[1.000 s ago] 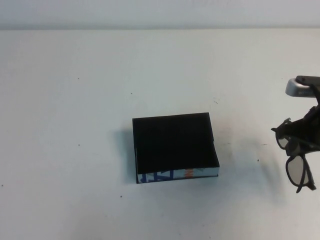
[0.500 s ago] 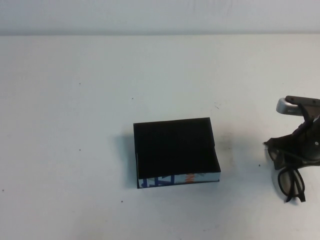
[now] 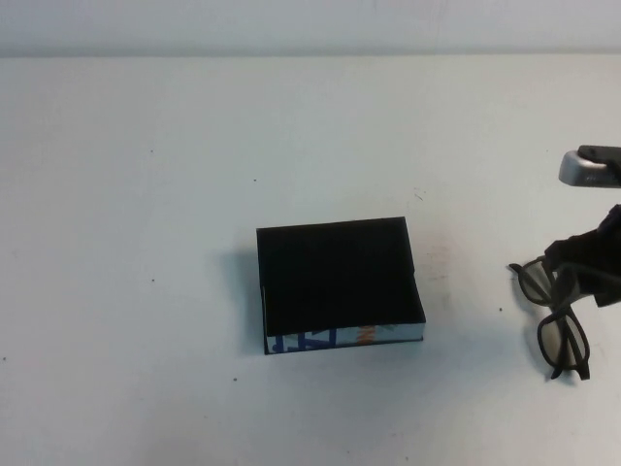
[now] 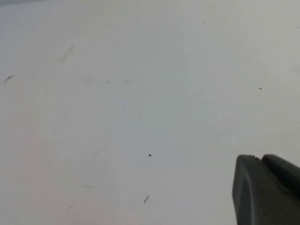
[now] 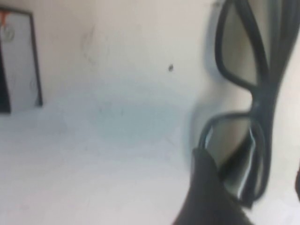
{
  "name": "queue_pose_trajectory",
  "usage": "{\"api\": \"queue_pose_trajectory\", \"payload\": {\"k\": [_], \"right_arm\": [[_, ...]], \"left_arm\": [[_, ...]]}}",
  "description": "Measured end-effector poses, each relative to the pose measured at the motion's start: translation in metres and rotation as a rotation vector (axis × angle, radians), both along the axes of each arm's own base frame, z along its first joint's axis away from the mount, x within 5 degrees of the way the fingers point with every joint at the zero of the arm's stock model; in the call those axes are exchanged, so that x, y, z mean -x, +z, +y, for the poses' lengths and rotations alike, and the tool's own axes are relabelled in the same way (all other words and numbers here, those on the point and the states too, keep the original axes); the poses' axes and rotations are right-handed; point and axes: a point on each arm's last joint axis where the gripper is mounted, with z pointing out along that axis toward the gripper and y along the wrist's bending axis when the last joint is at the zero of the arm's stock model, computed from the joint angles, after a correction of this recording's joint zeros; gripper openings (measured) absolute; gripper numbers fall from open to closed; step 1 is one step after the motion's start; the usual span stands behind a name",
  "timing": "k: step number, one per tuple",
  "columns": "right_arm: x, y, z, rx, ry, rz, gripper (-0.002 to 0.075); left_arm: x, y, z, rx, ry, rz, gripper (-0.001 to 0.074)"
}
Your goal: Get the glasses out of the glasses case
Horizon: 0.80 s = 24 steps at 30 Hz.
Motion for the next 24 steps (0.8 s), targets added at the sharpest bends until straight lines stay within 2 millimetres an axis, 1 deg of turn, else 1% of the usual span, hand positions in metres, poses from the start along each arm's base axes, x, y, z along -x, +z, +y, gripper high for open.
{"api": "queue_pose_trajectory", "payload": {"k": [2,4,6,8,9,11,13,14,15,16,17,18,21,22,23,24], "right_arm": [[0.01,0.017,-0.003,0.014,0.017,-0.02,0.0347],[0.024,0.039,-0.005,0.019,0.021,-0.067,0.0306],[0.042,0.06,-0.008,0.024,0.017,-0.14,0.024],[0.067,0.082,-0.012,0.023,0.011,-0.23,0.0154],[0.083,0.094,-0.014,0.02,0.007,-0.293,0.0101],[0.12,0.116,-0.019,0.005,-0.004,-0.444,0.0034],[0.16,0.132,-0.023,-0.021,-0.018,-0.609,0.0004],[0.18,0.137,-0.025,-0.034,-0.027,-0.695,-0.0003],[0.195,0.139,-0.027,-0.044,-0.037,-0.767,-0.0006],[0.215,0.139,-0.03,-0.058,-0.053,-0.854,-0.001],[0.233,0.137,-0.033,-0.067,-0.07,-0.942,-0.0012],[0.247,0.134,-0.036,-0.069,-0.083,-1.013,-0.0013],[0.292,0.112,-0.045,-0.052,-0.111,-1.27,-0.0015],[0.301,0.103,-0.047,-0.039,-0.119,-1.339,-0.0015],[0.304,0.094,-0.049,-0.018,-0.122,-1.376,-0.0016],[0.304,0.09,-0.05,-0.001,-0.124,-1.401,-0.0016]], "left_arm": [[0.0,0.0,0.0,0.0,0.0,0.0,-0.0005],[0.0,0.0,0.0,0.0,0.0,0.0,-0.0005],[0.0,0.0,0.0,0.0,0.0,0.0,-0.0005],[0.0,0.0,0.0,0.0,0.0,0.0,-0.0005],[0.0,0.0,0.0,0.0,0.0,0.0,-0.0005],[0.0,0.0,0.0,0.0,0.0,0.0,-0.0005],[0.0,0.0,0.0,0.0,0.0,0.0,-0.0005],[0.0,0.0,0.0,0.0,0.0,0.0,-0.0005],[0.0,0.0,0.0,0.0,0.0,0.0,-0.0005],[0.0,0.0,0.0,0.0,0.0,0.0,-0.0005],[0.0,0.0,0.0,0.0,0.0,0.0,-0.0005],[0.0,0.0,0.0,0.0,0.0,0.0,-0.0005],[0.0,0.0,0.0,0.0,0.0,0.0,-0.0005],[0.0,0.0,0.0,0.0,0.0,0.0,-0.0005],[0.0,0.0,0.0,0.0,0.0,0.0,-0.0005],[0.0,0.0,0.0,0.0,0.0,0.0,-0.0005]]}}
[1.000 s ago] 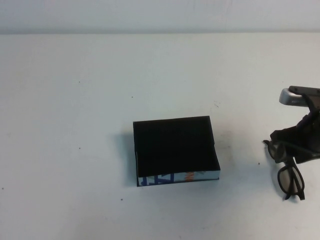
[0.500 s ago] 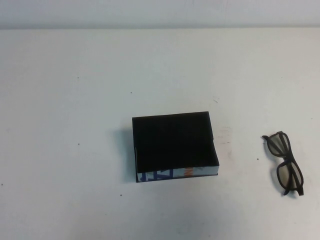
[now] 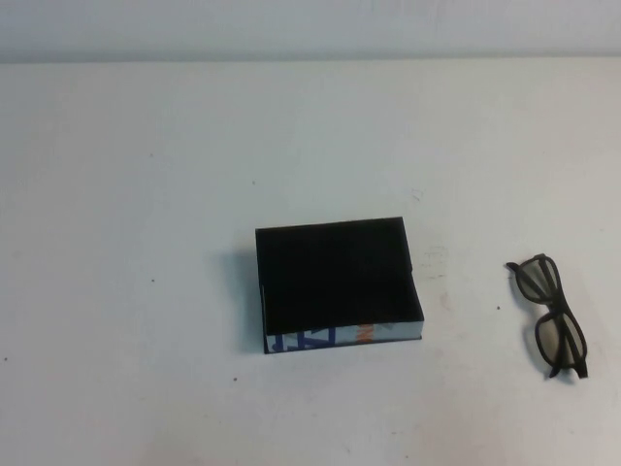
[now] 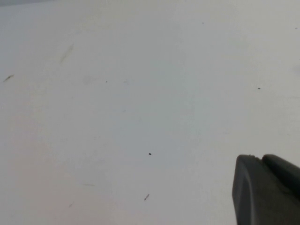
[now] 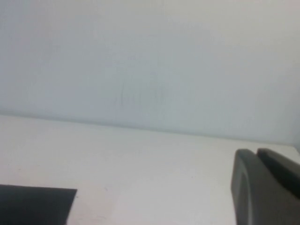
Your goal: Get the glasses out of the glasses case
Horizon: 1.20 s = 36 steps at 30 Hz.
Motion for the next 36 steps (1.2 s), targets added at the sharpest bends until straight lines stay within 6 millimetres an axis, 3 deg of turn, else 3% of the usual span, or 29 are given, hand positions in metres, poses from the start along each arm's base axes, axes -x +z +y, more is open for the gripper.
{"api": "queue_pose_trajectory", "payload": {"k": [12,15,23,31,36], "right_arm": [[-0.027,-0.007,0.0,0.033,-0.032,0.003,-0.0016],[-0.034,-0.017,0.001,0.031,-0.029,0.006,-0.0016],[-0.052,-0.077,0.003,-0.009,-0.04,0.141,-0.0016],[-0.051,-0.133,-0.001,-0.061,-0.121,0.251,-0.0016],[-0.051,-0.146,-0.001,-0.136,-0.129,0.304,-0.0016]], "left_arm": [[0.0,0.0,0.0,-0.002,0.0,0.0,-0.0005],[0.0,0.0,0.0,-0.002,0.0,0.0,-0.0005],[0.0,0.0,0.0,-0.002,0.0,0.0,-0.0005],[0.0,0.0,0.0,-0.002,0.0,0.0,-0.0005],[0.0,0.0,0.0,-0.002,0.0,0.0,-0.0005]]}}
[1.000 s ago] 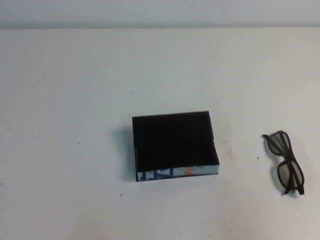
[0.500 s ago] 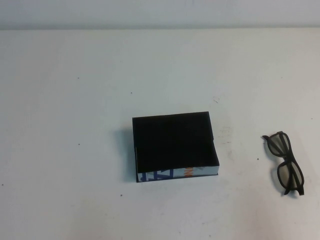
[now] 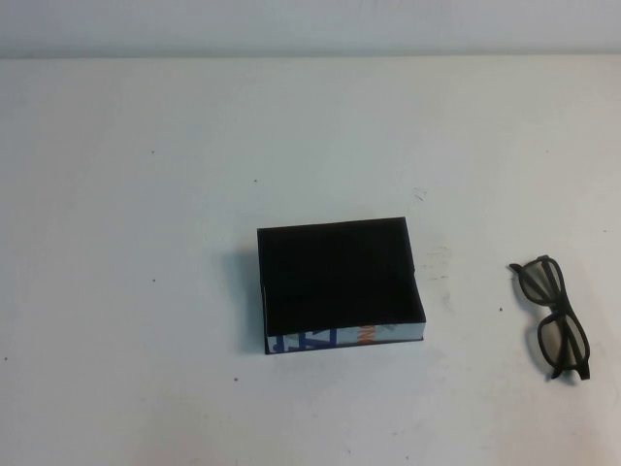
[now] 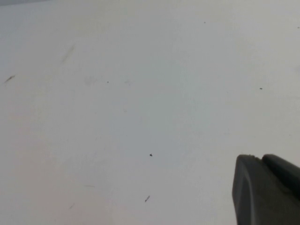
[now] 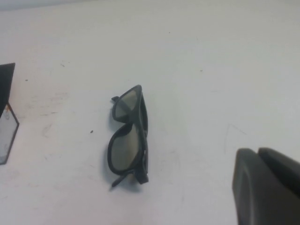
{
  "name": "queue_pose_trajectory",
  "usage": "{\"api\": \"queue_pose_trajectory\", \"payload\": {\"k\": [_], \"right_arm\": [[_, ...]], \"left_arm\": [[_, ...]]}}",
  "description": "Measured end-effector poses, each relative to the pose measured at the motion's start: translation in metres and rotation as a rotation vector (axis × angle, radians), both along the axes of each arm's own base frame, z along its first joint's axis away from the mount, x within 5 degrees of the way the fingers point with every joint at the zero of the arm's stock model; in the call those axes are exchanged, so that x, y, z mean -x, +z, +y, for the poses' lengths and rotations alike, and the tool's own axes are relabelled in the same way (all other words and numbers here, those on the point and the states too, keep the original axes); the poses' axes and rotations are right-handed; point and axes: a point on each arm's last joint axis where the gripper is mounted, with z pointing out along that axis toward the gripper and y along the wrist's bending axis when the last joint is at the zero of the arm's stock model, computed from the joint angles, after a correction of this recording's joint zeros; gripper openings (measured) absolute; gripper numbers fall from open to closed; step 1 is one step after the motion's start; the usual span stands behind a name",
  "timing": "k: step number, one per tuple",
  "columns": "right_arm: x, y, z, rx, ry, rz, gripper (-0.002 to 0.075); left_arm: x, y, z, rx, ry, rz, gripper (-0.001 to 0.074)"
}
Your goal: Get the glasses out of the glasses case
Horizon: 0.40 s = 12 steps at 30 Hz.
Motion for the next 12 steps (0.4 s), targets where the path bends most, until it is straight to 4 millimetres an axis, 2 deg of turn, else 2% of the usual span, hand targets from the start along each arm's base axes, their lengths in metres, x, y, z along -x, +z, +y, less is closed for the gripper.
{"api": "queue_pose_trajectory", "payload": {"k": [12], "right_arm": [[0.0,0.0005,-0.0007,-0.039,-0.018,-0.001,-0.0018]], "left_arm": [[0.0,0.0,0.0,0.0,0.0,0.0,-0.0005]]}}
